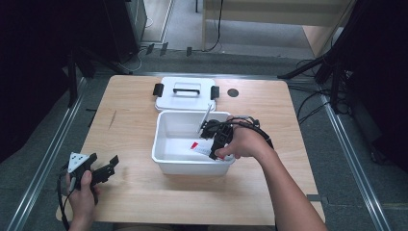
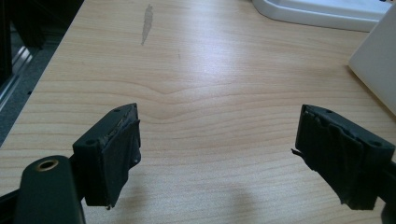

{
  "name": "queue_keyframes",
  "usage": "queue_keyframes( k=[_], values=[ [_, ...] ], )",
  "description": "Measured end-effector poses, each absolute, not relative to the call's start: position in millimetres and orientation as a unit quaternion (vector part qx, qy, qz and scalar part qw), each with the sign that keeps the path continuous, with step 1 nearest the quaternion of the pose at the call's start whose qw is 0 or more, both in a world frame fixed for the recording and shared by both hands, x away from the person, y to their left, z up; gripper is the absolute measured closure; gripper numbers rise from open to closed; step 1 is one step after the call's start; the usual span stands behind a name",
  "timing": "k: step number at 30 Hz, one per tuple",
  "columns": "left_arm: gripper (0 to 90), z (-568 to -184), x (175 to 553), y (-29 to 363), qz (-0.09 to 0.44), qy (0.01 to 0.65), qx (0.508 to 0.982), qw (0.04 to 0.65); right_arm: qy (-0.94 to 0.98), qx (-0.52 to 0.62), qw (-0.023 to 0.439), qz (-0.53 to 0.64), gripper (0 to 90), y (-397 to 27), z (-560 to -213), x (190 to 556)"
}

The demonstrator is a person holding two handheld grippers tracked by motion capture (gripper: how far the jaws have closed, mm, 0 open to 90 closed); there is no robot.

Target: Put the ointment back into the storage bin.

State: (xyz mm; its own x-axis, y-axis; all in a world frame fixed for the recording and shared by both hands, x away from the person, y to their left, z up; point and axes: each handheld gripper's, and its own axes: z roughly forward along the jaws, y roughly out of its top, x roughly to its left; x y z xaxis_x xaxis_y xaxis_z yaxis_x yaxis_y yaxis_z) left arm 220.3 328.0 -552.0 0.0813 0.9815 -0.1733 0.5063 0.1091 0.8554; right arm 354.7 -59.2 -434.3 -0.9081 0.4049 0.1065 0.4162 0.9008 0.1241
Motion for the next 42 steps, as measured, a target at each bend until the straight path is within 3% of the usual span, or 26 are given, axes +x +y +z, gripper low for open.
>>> queue_keyframes(
  k=[42],
  values=[
    [14.8,-552.0,220.4,327.9,0.283,0.615,0.604,0.419,-0.972,-0.227,0.062,-0.024,71.3,-50.7,-443.1,357.8]
  ],
)
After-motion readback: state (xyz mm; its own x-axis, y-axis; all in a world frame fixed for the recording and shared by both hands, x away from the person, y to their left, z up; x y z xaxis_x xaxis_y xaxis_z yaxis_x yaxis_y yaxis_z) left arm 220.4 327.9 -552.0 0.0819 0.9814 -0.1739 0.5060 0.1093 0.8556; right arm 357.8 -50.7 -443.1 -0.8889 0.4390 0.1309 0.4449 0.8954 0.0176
